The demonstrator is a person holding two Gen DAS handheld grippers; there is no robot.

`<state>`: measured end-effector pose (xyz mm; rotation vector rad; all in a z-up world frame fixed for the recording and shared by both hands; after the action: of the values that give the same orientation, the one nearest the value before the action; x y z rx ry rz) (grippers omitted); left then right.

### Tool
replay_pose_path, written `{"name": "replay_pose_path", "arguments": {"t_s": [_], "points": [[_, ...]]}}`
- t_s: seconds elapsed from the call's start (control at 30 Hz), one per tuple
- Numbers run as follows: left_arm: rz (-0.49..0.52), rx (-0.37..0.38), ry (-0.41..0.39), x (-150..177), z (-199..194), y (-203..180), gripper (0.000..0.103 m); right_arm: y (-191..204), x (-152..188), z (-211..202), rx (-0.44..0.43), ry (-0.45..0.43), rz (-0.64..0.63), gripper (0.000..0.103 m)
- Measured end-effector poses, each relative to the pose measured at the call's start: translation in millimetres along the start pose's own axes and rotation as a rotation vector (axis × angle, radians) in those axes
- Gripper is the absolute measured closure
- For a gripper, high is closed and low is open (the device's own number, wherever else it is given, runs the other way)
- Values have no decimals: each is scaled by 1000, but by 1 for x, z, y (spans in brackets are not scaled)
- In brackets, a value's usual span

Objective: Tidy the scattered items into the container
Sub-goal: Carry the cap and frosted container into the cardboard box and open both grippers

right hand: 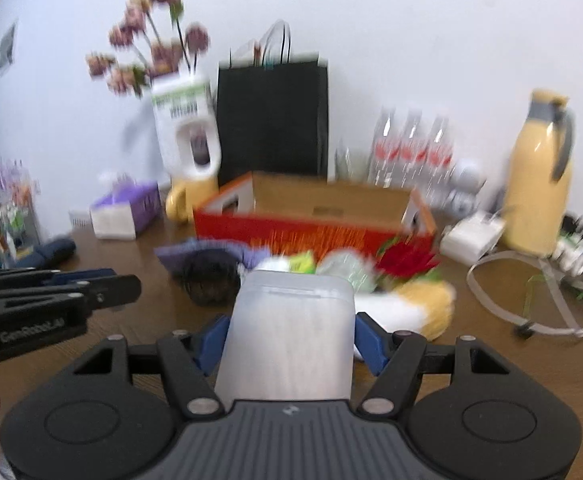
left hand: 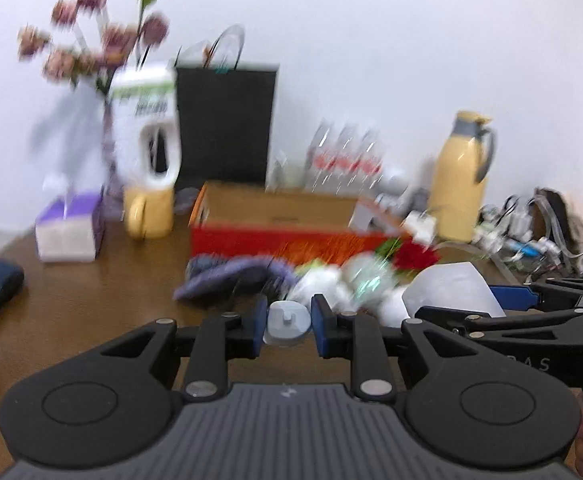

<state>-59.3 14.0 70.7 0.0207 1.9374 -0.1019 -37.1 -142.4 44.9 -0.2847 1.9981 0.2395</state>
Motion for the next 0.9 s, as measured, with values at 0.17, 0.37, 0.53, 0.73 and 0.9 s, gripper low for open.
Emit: {"name": "replay_pose_path", "arguments": {"t_s": [0.17,0.37,0.53,0.73,0.9], "points": [[26,32,-50,-33,8,-13,78,-12,-28,-19,6,-101,8,36],[52,34,-36,-109,111,-27,78,-68,-105,44,-1,-118,47,36],[-12,30,121,-158,219,-29,78,-121,-173,141,24,-13,64,36],[-104,35,427,-167,350,-28,79,-160,-208,263,11,242,93,36],[-109,-28,597,-135,424,-23,78,-180,-192,340,32,413,133,38]]}}
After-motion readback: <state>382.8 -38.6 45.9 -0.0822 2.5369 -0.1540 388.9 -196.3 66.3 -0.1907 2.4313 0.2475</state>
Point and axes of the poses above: each gripper's, at about its wrist camera, not at the fingertips, and z roughly the way its jaws point, y to its left, x to its underside, the point moved 3 cm from there along z, roughly the way its jaws point, and after that the axes turned 4 degrees about -x, right-handed, at the moved point
